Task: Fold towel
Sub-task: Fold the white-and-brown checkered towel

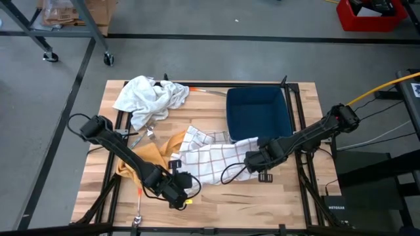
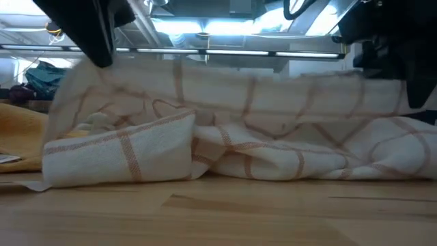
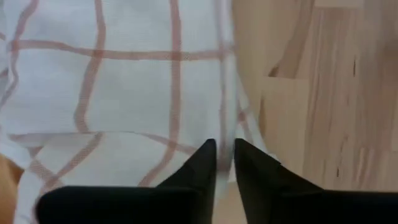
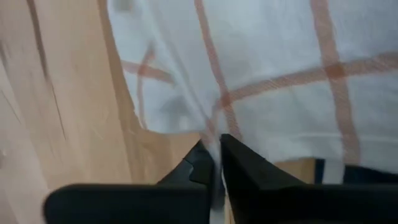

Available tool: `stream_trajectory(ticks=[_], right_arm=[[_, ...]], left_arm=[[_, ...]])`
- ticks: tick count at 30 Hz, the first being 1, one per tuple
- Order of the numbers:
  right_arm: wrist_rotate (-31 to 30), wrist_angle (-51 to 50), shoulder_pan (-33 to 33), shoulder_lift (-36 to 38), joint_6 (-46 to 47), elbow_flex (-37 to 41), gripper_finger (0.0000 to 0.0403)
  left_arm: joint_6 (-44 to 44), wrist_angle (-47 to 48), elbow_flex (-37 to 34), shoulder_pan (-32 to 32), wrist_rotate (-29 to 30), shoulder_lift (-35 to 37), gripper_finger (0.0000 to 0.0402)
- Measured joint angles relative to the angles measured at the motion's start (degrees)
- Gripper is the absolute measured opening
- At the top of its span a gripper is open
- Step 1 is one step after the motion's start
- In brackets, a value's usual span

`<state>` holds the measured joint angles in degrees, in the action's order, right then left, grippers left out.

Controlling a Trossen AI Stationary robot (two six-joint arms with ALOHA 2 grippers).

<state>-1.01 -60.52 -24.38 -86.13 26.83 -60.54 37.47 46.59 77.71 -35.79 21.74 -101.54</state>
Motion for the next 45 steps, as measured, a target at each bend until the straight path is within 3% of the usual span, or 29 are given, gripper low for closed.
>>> stream_trajectory(ticks=[8, 13, 18, 22, 35, 45], right_arm=[[0.0, 4.1, 0.0, 0.0, 0.0, 0.4, 0.0101], [0.6, 8.9, 0.0, 0.0, 0.0, 0.4, 0.0099], [-4.9, 11.5, 0.0, -1.6, -0.8, 0.3, 0.0086], [-5.3, 13.3, 0.0, -5.5, -1.8, 0.3, 0.0083], [5.3, 15.1, 0.0, -18.6, -1.8, 0.0, 0.0083], [17.2, 15.4, -3.9, -19.8, -1.4, 0.0, 0.0083]], left_arm=[[-3.0, -1.8, 0.0, 0.8, 0.2, -3.2, 0.0114], [-3.2, -3.7, 0.0, 1.2, 0.3, -4.9, 0.0117], [-3.0, -4.3, 0.0, 1.4, 0.3, -6.8, 0.0117], [-2.9, -4.2, 0.0, 1.3, -0.1, -8.3, 0.0117], [-2.3, -4.1, -0.5, -0.3, -8.9, -11.9, 0.0118], [-1.5, -0.9, -0.6, -3.9, -17.9, -11.6, 0.0118]])
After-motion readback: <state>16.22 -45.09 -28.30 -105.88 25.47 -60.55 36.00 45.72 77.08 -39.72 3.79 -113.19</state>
